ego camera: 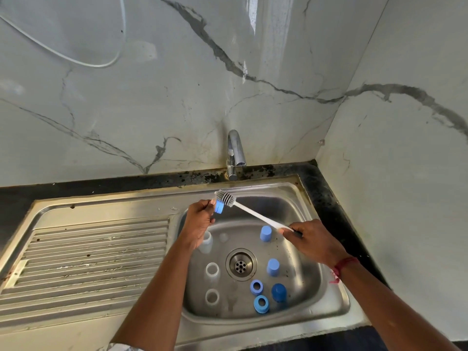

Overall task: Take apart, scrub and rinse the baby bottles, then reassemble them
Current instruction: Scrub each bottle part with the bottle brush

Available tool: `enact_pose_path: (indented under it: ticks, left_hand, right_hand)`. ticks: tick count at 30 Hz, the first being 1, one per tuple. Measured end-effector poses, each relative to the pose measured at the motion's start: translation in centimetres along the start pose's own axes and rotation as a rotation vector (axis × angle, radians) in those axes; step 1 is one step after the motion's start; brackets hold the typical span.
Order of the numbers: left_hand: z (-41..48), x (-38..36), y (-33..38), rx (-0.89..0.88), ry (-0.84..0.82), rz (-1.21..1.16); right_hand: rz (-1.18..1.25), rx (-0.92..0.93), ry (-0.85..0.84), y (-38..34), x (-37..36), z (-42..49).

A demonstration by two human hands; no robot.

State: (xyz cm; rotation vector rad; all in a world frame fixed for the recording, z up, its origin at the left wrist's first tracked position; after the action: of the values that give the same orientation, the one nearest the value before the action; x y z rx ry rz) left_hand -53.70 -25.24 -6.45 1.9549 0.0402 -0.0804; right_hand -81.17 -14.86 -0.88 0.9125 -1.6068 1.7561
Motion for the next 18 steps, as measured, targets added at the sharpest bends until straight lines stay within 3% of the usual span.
enact_pose_path:
  ticks: [12,18]
  left_hand:
    - [-1.7,0.0,0.3,0.035,-0.11,-0.273]
    - [-1.7,0.5,-0.8,0.098,-0.076,-0.461]
  right_hand:
    - [0.033,-0.045,-0.012,0.3,-1.1,0.0]
    - [0.003,-0.061,-0.038,0.2,-1.4,-0.5]
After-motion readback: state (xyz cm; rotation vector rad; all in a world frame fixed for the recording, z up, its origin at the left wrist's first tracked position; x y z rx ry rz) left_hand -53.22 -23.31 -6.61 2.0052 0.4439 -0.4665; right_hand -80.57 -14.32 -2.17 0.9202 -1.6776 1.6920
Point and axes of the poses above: each hand's wrist, its own z-axis towards the middle knuckle, its own x-axis out of the back of the hand, y = z × x, the point moved 9 cm from there along z, towards the middle knuckle, and after that the axes turned 5 degrees about x, right-handed, at the moved point
